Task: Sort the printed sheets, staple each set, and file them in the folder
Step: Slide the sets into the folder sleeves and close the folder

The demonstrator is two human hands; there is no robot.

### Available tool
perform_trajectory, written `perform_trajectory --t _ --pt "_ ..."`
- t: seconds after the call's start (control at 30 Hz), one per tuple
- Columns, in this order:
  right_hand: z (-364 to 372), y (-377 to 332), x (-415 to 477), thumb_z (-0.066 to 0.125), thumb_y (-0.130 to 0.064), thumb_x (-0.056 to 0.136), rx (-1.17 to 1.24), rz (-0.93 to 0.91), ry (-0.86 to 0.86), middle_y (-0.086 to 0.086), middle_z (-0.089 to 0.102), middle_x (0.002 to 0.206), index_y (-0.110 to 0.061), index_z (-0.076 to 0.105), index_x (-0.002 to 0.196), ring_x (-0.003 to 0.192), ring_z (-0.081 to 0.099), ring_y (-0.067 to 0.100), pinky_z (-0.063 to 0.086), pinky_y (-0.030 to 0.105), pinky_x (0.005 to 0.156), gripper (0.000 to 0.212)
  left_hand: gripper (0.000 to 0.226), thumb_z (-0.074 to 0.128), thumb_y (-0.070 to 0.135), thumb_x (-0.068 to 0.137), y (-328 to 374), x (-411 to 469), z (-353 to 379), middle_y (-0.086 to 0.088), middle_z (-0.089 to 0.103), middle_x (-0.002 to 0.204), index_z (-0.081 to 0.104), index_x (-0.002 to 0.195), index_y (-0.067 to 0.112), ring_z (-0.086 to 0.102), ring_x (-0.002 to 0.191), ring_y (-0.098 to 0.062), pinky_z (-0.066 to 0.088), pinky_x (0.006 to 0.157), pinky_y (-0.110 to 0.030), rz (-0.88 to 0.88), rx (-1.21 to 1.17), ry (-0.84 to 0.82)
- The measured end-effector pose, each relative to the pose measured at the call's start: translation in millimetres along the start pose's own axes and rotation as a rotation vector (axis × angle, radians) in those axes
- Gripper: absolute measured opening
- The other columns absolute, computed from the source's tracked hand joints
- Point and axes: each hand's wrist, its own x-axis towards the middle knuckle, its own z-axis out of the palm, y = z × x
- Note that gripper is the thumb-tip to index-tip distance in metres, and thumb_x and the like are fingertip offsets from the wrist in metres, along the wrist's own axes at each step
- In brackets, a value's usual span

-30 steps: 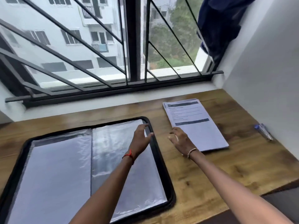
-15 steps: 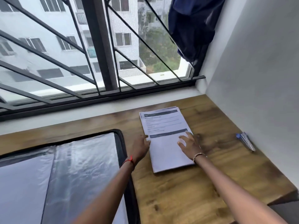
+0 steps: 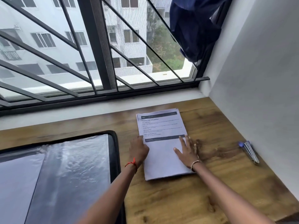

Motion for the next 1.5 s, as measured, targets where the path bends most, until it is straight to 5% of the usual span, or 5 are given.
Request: perform_trajectory --t 0.5,0.9,1.07,1.27,1.5 --pt "2 -3 -4 0.036 -0.043 0.097 -0.05 -0.01 0.037 0.004 -0.014 0.157 -0.022 0.001 0.149 0.144 -0.015 0.02 -0.008 0.042 0.115 0.067 0.051 0.051 -0.015 0.077 1 -1 15 -0.012 0.051 0.117 0.051 0.124 0.003 0.056 0.098 -0.022 0.051 0.087 -0.026 0.106 -0.269 0.225" --pt "-7 -11 -9 0.042 -0.047 0.092 -0.078 0.019 0.113 0.003 0.009 0.155 -0.021 0.023 0.145 0.145 0.006 0.02 -0.005 0.051 0.114 0.062 0.071 0.052 -0.005 0.085 -2 -15 6 -0.006 0.048 0.129 0.02 0.141 0.024 0.055 0.111 -0.021 0.053 0.087 -0.032 -0.087 -0.823 -0.217" --pt "-29 -35 -3 0.057 -0.041 0.086 0.207 0.03 0.347 0.012 0.038 0.138 -0.01 0.039 0.135 0.13 0.036 0.03 0.027 0.047 0.108 0.061 0.054 0.054 -0.008 0.084 -8 -10 -23 -0.011 0.057 0.122 0.038 0.126 0.021 0.06 0.105 -0.028 0.053 0.086 -0.042 -0.107 -0.983 -0.173" --pt "-52 -87 14 0.068 -0.069 0.061 0.732 0.138 0.068 0.006 0.056 0.108 -0.006 0.057 0.11 0.095 0.054 0.022 0.041 0.031 0.073 0.081 0.07 0.068 0.009 0.064 -39 -14 -80 -0.014 0.06 0.121 0.04 0.128 0.015 0.062 0.102 -0.033 0.055 0.083 -0.044 -0.057 -1.14 -0.173" --pt "-40 -171 -10 0.069 0.0 0.077 1.069 -0.068 -0.235 0.004 0.069 0.084 -0.004 0.067 0.096 0.075 0.066 0.02 0.051 0.018 0.055 0.019 0.076 0.075 0.006 0.061 -93 -31 -152 -0.012 0.062 0.121 0.042 0.129 0.015 0.062 0.105 -0.033 0.054 0.085 -0.047 -0.077 -1.122 -0.083"
